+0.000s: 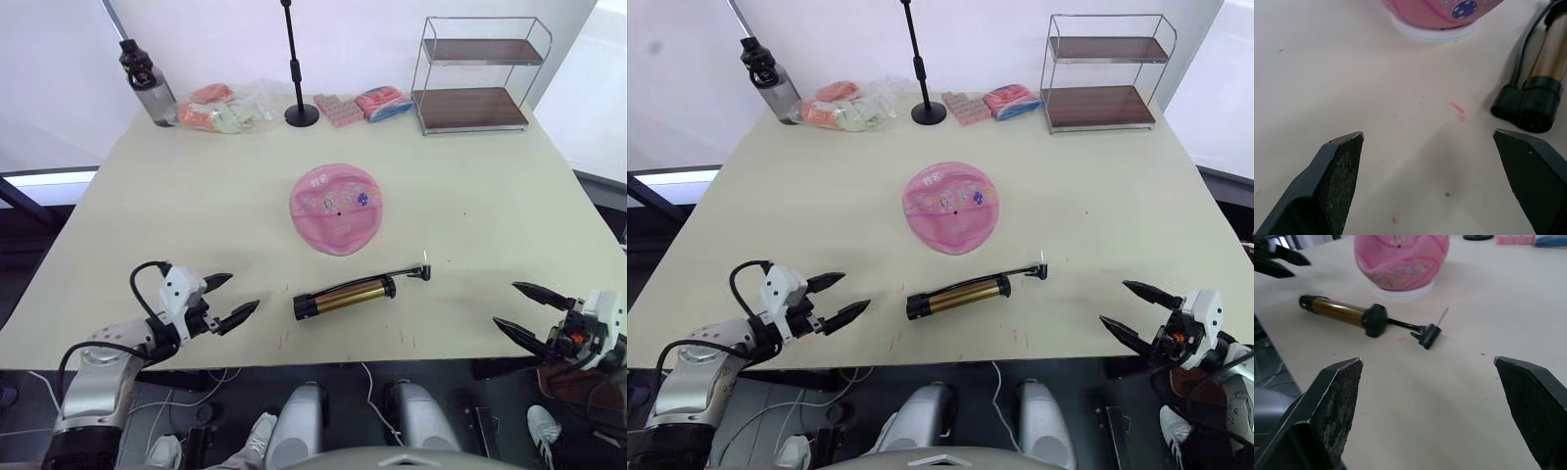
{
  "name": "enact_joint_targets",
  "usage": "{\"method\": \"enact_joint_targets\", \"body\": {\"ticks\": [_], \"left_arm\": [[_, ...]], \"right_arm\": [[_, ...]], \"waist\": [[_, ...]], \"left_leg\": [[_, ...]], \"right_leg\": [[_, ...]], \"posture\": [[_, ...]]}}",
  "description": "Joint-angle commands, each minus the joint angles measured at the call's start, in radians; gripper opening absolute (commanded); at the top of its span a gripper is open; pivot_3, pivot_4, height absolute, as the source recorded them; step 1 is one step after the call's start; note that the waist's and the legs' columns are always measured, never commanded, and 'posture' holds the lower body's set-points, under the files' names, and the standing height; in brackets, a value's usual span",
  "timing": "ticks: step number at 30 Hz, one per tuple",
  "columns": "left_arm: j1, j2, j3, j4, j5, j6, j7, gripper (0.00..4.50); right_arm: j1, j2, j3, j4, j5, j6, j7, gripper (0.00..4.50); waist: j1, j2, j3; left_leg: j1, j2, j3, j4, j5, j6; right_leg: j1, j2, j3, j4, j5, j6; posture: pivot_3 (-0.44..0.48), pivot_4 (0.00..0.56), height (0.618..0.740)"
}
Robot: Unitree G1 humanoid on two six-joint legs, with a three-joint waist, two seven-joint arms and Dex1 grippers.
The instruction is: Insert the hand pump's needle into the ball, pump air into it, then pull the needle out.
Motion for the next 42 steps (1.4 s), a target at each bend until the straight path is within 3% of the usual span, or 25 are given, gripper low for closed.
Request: {"method": "enact_joint_targets", "body": {"ticks": [1,8,20,23,26,31,42], "left_arm": [[-0.069,0.009,-0.041,-0.001,-0.008,-0.017,-0.071,4.48],[-0.267,-0.03,-0.149,0.078,0.016,0.023,-0.123,4.48],[-0.473,-0.107,-0.325,0.218,0.14,0.027,-0.154,4.48],[-0.489,-0.124,-0.337,0.229,0.148,0.032,-0.154,3.8],[-0.497,-0.138,-0.351,0.225,0.155,0.041,-0.155,2.72],[-0.507,-0.175,-0.39,0.192,0.164,0.076,-0.162,2.72],[-0.56,-0.296,-0.463,0.225,0.268,0.092,-0.042,2.72]], "right_arm": [[0.004,-0.012,-0.015,-0.097,0.042,0.041,0.004,4.5],[-0.022,-0.019,-0.011,-0.2,0.052,0.115,-0.028,4.5],[-0.033,-0.015,-0.009,-0.259,0.043,0.137,-0.044,4.5],[-0.026,-0.015,-0.013,-0.27,0.046,0.138,-0.048,4.5],[-0.021,-0.017,-0.016,-0.275,0.048,0.138,-0.049,4.5],[-0.02,-0.014,-0.015,-0.279,0.046,0.134,-0.052,4.5],[-0.017,-0.002,-0.009,-0.27,0.027,0.112,-0.054,4.5]], "waist": [[0.0,0.0,0.0],[0.002,0.0,0.0],[0.001,0.0,0.0],[-0.002,0.0,0.0],[-0.002,0.0,0.0],[0.0,0.0,0.0],[0.001,0.0,0.0]], "left_leg": [[0.0,0.0,0.0,0.0,0.0,0.0],[-0.001,0.0,0.0,0.001,0.0,0.0],[-0.001,-0.002,-0.001,0.001,0.0,0.0],[-0.001,-0.002,0.0,0.002,0.0,0.0],[-0.001,-0.002,-0.001,0.001,0.0,0.0],[-0.001,-0.002,-0.001,0.002,0.0,0.0],[-0.001,-0.004,-0.001,0.003,0.0,0.0]], "right_leg": [[0.0,0.0,0.0,0.0,0.0,0.0],[0.0,0.001,0.0,0.001,0.0,0.0],[0.0,0.002,0.0,0.001,0.002,0.004],[0.0,0.002,0.0,0.001,0.002,0.004],[0.0,0.003,0.0,0.001,0.003,0.004],[0.0,0.002,0.0,0.001,0.003,0.004],[0.0,0.002,0.0,0.003,0.003,0.005]], "posture": [[0.0,0.15,0.74],[0.0,0.15,0.74],[0.0,0.15,0.74],[0.0,0.15,0.74],[0.0,0.15,0.74],[0.0,0.15,0.74],[0.0,0.15,0.74]]}}
